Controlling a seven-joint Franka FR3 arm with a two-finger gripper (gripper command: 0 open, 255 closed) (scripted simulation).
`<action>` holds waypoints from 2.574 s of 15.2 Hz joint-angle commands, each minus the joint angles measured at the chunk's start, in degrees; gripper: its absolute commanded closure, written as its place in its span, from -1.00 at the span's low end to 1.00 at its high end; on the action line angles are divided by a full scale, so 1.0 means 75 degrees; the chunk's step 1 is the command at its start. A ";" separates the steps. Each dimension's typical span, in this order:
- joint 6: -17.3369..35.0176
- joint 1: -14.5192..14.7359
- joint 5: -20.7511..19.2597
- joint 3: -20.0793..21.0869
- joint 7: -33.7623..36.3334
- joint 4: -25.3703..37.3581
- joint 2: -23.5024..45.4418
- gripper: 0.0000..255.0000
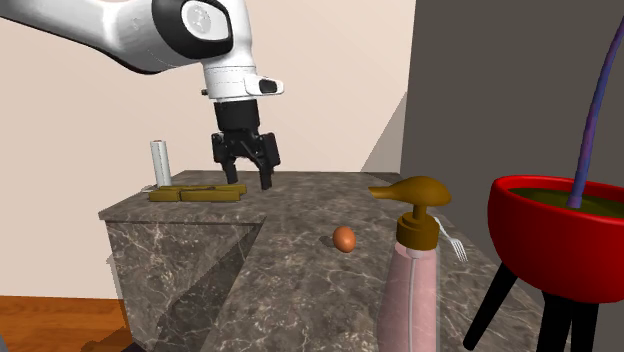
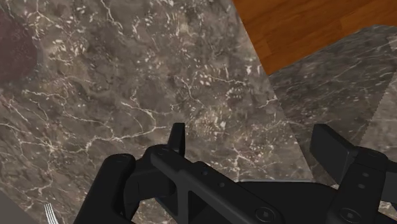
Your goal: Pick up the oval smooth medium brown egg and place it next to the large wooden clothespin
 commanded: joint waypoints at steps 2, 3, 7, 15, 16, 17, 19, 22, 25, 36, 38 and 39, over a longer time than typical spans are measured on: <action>0.0641 -0.0089 -0.0157 -0.0086 -0.0110 0.0085 0.0663 -1.00; 0.0849 -0.0121 -0.0208 -0.0119 -0.0147 0.0131 0.0900 -1.00; 0.1623 -0.0243 -0.0402 -0.0247 -0.0281 0.0423 0.1894 -1.00; 0.2831 -0.0463 -0.0707 -0.0477 -0.0509 0.1497 0.4018 -1.00; 0.2946 -0.0489 -0.0735 -0.0502 -0.0537 0.1677 0.4292 -1.00; 0.3052 -0.0514 -0.0761 -0.0527 -0.0564 0.1866 0.4566 -1.00; 0.3238 -0.0566 -0.0804 -0.0573 -0.0621 0.2276 0.5119 -1.00; 0.3424 -0.0603 -0.0830 -0.0606 -0.0655 0.2516 0.5517 -1.00; 0.3688 -0.0622 -0.0840 -0.0620 -0.0649 0.2431 0.5694 -1.00; 0.3996 -0.0645 -0.0853 -0.0637 -0.0642 0.2351 0.5920 -1.00; 0.3996 -0.0645 -0.0853 -0.0637 -0.0642 0.2351 0.5920 1.00; 0.3995 -0.0646 -0.0852 -0.0637 -0.0643 0.2355 0.5923 1.00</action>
